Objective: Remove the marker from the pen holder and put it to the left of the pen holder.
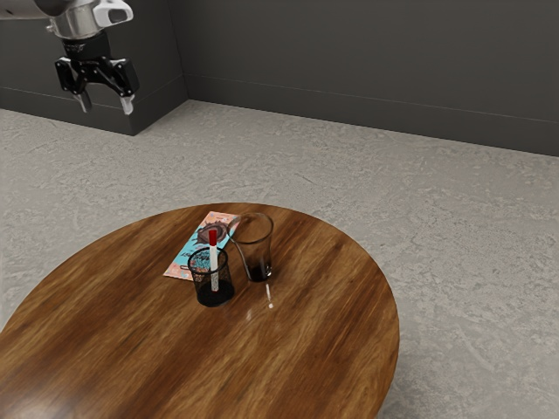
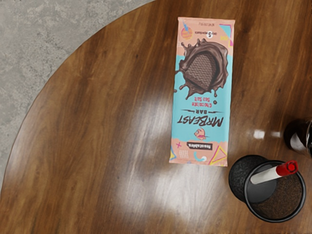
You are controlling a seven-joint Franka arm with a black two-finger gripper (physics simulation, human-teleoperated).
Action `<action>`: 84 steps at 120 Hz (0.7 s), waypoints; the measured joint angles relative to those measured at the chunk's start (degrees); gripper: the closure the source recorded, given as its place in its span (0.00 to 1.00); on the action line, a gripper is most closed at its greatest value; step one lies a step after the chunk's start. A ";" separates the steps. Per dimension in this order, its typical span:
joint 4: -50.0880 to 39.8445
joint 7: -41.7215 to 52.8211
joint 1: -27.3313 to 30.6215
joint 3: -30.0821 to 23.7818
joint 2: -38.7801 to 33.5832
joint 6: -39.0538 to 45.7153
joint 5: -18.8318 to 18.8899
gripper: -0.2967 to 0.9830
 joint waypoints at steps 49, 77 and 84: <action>1.81 0.27 -3.34 -5.13 10.69 9.56 -2.17 0.25; -2.30 -0.35 -3.00 -8.52 14.48 21.53 -2.53 0.25; -12.85 -0.46 -3.21 -8.60 8.42 26.15 -2.35 0.25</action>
